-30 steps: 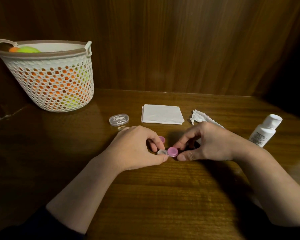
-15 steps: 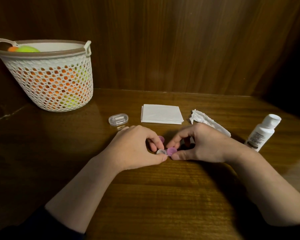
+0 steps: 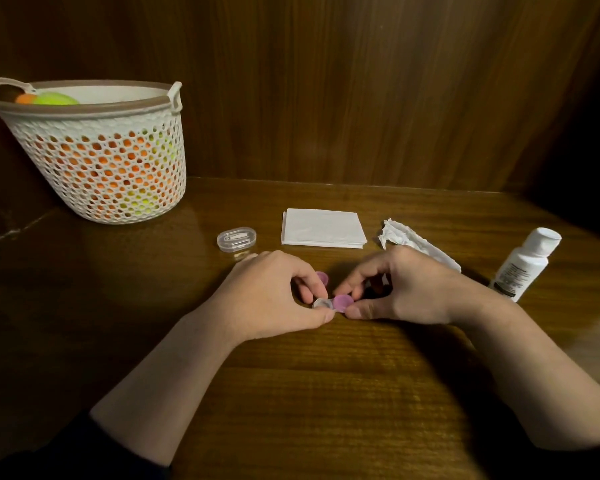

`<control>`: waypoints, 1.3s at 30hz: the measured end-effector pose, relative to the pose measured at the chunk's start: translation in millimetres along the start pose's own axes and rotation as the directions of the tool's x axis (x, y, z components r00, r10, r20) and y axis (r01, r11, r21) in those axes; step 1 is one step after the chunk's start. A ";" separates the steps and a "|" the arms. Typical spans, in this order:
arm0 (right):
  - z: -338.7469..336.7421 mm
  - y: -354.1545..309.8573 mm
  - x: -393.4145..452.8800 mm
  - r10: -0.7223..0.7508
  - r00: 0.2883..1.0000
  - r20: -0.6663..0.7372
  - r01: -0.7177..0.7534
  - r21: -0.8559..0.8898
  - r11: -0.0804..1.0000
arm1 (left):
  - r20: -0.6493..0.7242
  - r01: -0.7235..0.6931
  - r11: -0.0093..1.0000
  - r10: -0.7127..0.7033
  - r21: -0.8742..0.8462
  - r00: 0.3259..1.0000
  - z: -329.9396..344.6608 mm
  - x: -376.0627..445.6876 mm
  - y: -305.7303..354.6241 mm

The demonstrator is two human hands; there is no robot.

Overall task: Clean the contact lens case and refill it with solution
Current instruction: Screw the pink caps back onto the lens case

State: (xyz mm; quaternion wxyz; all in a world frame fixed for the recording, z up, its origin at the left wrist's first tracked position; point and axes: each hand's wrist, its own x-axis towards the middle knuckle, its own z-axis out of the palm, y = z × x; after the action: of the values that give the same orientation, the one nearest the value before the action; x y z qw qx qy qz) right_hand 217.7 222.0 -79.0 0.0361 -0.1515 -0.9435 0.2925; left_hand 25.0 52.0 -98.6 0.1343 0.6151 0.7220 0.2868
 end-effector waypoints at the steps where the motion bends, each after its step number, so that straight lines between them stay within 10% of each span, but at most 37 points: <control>1: 0.8 0.3 0.5 0.004 1.000 -0.012 -0.004 0.000 1.000 | 0.002 0.004 1.000 -0.004 -0.006 1.000 -0.1 0.0 -0.2; 39: 3.5 -1.8 5.0 0.002 0.997 -0.080 -0.003 -0.015 1.000 | 0.030 -0.002 1.000 0.003 -0.030 1.000 0.2 0.2 1.0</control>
State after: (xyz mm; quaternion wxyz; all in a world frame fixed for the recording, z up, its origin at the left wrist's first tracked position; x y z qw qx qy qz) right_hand 211.9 220.2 -81.0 0.0721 -0.1646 -0.9433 0.2790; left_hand 25.8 52.4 -98.1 0.1539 0.6183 0.7146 0.2887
